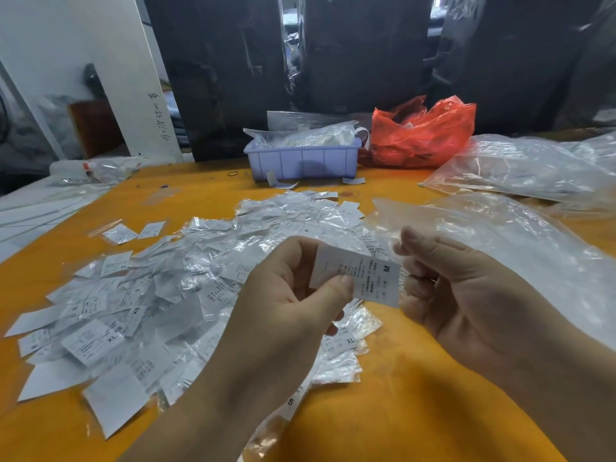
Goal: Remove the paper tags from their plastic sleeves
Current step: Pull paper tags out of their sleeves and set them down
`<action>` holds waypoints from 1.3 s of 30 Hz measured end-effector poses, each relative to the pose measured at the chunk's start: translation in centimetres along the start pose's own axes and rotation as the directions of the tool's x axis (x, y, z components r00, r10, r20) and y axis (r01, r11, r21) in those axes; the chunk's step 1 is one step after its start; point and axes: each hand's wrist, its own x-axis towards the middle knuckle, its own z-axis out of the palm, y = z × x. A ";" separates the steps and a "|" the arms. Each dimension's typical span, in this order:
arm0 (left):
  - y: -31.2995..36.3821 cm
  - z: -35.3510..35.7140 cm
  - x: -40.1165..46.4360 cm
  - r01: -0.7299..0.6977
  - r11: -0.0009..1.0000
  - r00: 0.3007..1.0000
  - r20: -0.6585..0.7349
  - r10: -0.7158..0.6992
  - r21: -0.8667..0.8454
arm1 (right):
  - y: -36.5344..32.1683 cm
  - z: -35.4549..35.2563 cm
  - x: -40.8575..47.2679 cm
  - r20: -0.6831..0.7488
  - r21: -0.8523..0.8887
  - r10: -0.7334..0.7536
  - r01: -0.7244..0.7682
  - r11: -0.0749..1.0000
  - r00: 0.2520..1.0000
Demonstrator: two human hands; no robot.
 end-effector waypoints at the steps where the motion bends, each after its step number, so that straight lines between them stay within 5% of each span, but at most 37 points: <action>1: 0.0 0.0 0.0 0.000 1.000 1.000 -0.001 0.000 0.000 | 0.1 0.1 0.0 0.014 0.002 0.003 -0.003 1.000 1.000; 19: -0.1 -0.2 0.3 0.065 0.994 0.997 -0.035 -0.069 -0.092 | 0.3 0.4 -0.4 0.049 0.000 0.035 -0.035 0.999 0.998; 28: -0.2 -0.2 0.3 0.070 0.993 0.996 -0.054 -0.076 -0.098 | 0.6 1.1 -1.3 0.281 -0.104 0.167 -0.143 0.984 0.945; 39: -0.1 0.3 0.0 0.197 0.980 0.979 0.053 -0.199 0.041 | 0.5 0.6 -0.4 0.098 -0.036 0.035 -0.032 0.999 0.995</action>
